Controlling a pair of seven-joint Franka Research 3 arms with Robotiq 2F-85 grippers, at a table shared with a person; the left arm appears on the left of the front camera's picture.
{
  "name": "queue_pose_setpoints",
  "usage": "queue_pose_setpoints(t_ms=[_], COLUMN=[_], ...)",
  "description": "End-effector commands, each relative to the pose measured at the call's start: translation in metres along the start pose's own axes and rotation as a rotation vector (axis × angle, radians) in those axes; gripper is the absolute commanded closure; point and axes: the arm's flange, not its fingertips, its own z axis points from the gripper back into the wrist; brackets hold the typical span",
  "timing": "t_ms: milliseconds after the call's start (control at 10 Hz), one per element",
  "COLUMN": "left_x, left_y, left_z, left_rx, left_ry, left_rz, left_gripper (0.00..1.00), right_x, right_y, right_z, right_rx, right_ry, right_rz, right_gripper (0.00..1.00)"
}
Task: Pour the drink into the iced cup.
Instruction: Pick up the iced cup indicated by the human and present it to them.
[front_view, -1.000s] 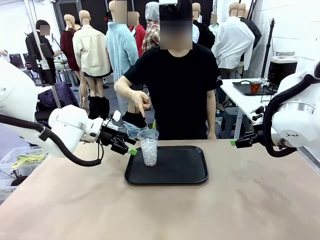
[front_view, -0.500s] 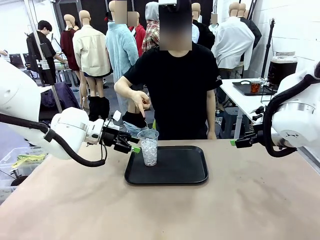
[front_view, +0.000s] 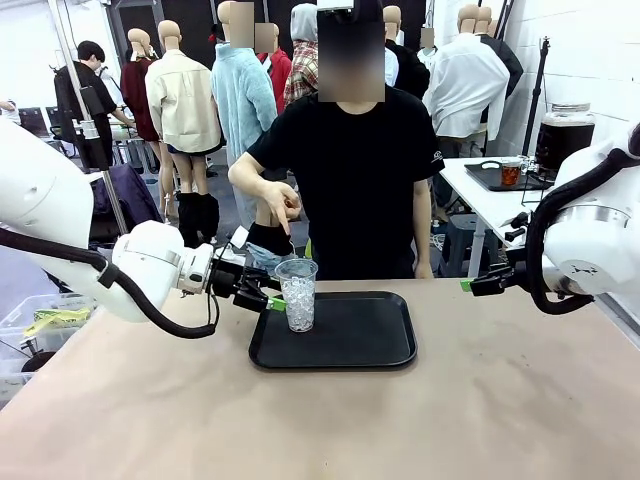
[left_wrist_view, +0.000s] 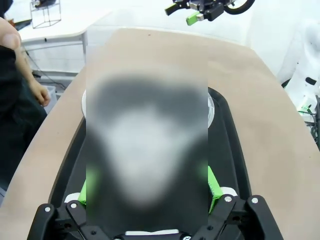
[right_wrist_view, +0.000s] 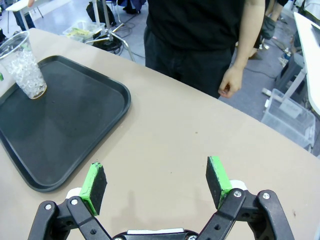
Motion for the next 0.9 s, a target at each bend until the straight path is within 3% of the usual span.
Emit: queue_pose_setpoints(t_ms=[0, 800], left_x=[-0.007, -0.021], left_y=[0.014, 0.032], left_z=[-0.004, -0.020], left_rx=[0.032, -0.085], left_ry=[-0.034, -0.132], left_rz=[-0.044, 0.052], left_gripper=[0.00, 0.00], right_x=[-0.001, -0.001], right_y=[0.001, 0.001], right_z=[0.002, 0.002], right_rx=[0.003, 0.003], right_ry=[-0.003, -0.003], right_rz=[0.007, 0.007], right_gripper=[0.00, 0.00])
